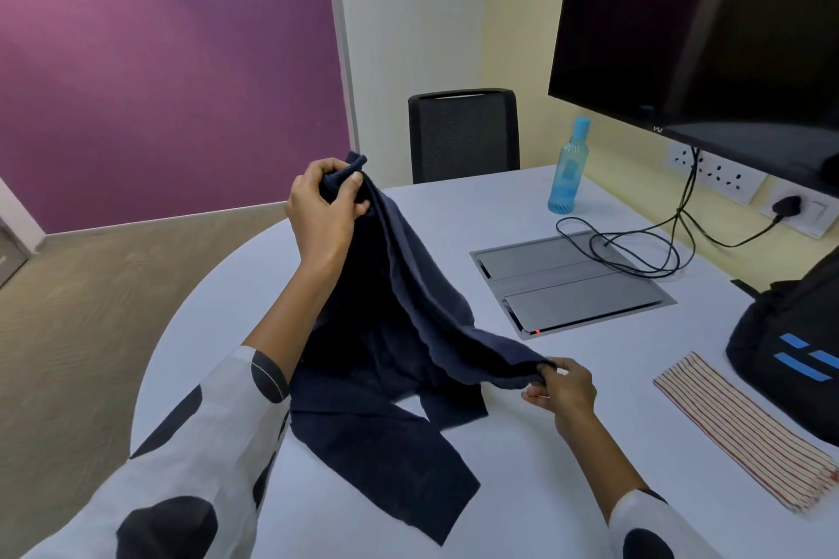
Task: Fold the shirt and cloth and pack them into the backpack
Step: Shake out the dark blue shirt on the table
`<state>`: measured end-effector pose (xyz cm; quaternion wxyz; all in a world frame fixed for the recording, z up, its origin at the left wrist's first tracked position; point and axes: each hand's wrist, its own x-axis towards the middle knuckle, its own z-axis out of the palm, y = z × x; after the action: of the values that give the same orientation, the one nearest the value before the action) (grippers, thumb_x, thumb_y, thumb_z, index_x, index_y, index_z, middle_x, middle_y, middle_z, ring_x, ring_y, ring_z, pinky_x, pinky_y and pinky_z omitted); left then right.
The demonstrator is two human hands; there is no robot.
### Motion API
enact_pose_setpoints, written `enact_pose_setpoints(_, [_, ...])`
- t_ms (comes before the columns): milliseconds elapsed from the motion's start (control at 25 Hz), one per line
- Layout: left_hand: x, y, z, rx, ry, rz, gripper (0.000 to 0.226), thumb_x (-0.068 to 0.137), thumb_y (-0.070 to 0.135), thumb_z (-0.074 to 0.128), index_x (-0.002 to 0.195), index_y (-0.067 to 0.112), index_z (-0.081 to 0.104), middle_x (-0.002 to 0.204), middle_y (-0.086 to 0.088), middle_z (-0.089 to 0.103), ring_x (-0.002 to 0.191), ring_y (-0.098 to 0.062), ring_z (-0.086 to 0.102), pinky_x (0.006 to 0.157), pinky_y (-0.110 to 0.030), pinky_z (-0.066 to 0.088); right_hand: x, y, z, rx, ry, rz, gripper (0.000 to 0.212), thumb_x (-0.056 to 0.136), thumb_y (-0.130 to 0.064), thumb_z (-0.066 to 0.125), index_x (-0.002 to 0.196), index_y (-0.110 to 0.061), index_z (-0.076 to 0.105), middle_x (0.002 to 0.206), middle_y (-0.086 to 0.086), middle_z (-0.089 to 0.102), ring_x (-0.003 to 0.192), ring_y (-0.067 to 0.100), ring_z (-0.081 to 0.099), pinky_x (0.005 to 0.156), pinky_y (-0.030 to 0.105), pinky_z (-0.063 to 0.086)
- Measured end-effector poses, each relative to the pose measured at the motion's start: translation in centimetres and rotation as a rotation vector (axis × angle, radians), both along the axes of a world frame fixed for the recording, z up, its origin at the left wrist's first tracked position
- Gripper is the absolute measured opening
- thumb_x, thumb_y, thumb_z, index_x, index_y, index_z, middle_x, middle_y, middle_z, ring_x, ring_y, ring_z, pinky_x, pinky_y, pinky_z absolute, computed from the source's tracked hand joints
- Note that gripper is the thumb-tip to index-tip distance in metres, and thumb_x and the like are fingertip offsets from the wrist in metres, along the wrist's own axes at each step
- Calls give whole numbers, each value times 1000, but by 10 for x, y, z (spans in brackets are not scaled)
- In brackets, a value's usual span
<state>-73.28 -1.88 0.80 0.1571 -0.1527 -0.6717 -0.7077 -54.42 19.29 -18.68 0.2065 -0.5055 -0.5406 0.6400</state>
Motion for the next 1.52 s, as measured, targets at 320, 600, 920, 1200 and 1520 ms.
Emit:
enact_pose_setpoints(320, [-22, 2, -54, -509, -165, -178, 64, 85, 14, 65, 143, 17, 37, 147, -8, 36, 132, -24, 40, 108, -36, 37, -24, -17, 63, 318, 21, 239, 20, 75, -4, 77, 94, 0, 71, 76, 13, 71, 65, 23, 71, 65, 30, 60])
enact_pose_setpoints(600, [-4, -1, -66, -781, -136, -392, 81, 86, 24, 68, 150, 24, 20, 161, -2, -4, 136, -26, 37, 109, -40, 37, -29, -30, 99, 610, -132, 465, 29, 96, -29, 50, 79, -6, 56, 86, 10, 60, 75, 21, 56, 60, 27, 47])
enact_pose_setpoints(920, [111, 13, -96, -346, 209, -37, 35, 86, 49, 59, 80, 23, 38, 73, 5, 43, 64, -10, 44, 60, -21, 38, -53, -75, 155, -269, 429, 383, 20, 96, -12, 54, 98, 7, 56, 89, 19, 64, 79, 31, 68, 65, 41, 60])
enact_pose_setpoints(1200, [126, 25, -108, -185, -127, -133, 46, 86, 51, 56, 120, 20, 49, 99, 7, 63, 85, -3, 61, 76, -20, 51, -56, -92, 158, -271, 619, 382, 7, 92, -2, 56, 98, -5, 56, 95, 16, 61, 82, 25, 66, 62, 30, 60])
enact_pose_setpoints(1520, [104, 19, -114, -323, -274, -378, 39, 87, 36, 65, 73, 0, 60, 63, -11, 61, 54, -8, 51, 53, -19, 40, -48, -93, 165, 56, 718, 676, 40, 81, 20, 54, 101, -11, 70, 106, 5, 71, 100, 23, 68, 88, 33, 55])
